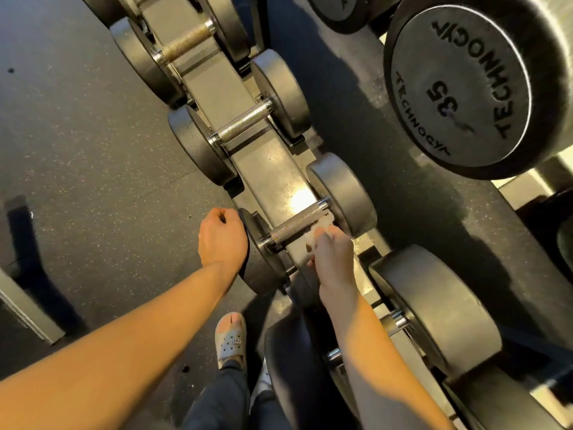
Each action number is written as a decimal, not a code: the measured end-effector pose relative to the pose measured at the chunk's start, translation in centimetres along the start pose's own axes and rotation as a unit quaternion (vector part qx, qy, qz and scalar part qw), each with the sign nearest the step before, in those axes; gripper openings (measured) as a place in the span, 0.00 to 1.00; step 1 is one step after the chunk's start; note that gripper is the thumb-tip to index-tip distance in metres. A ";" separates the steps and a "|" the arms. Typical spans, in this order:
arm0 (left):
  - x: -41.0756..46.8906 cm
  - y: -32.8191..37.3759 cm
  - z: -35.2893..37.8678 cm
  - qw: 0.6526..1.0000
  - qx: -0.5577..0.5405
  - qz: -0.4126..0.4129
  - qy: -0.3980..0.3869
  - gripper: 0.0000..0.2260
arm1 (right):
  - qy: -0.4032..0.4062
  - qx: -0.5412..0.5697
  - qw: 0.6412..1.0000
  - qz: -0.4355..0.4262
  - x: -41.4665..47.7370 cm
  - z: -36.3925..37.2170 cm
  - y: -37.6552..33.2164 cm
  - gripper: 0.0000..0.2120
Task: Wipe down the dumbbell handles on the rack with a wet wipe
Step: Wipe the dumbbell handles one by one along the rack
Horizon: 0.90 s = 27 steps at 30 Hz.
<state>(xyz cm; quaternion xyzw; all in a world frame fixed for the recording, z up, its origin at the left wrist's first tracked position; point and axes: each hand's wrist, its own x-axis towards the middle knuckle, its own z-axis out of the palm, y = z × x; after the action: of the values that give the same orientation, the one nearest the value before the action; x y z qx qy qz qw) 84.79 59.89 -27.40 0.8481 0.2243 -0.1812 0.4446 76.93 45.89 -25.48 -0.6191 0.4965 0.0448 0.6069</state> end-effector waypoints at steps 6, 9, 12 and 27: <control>-3.2 2.6 -0.7 0.905 0.147 0.392 -0.073 0.15 | -0.054 0.042 0.998 0.012 -2.4 -1.5 -2.3 0.07; -3.7 4.5 1.7 0.901 0.157 0.316 -0.252 0.16 | -0.101 0.085 0.991 -0.006 -2.6 -1.9 -3.0 0.10; -2.6 5.1 3.0 0.933 0.091 0.251 -0.242 0.06 | -0.097 0.038 0.994 -0.020 -2.1 -2.8 -3.2 0.10; -1.3 4.8 8.6 0.960 0.070 0.200 -0.186 0.11 | 0.114 -0.331 0.829 -0.437 3.1 -5.6 -7.4 0.05</control>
<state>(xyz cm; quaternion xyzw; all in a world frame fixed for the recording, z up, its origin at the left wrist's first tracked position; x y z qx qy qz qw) 85.36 49.95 -28.12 0.8561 -0.0494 -0.2583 0.4448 80.37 38.06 -20.84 -0.9358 0.1955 -0.1340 0.2611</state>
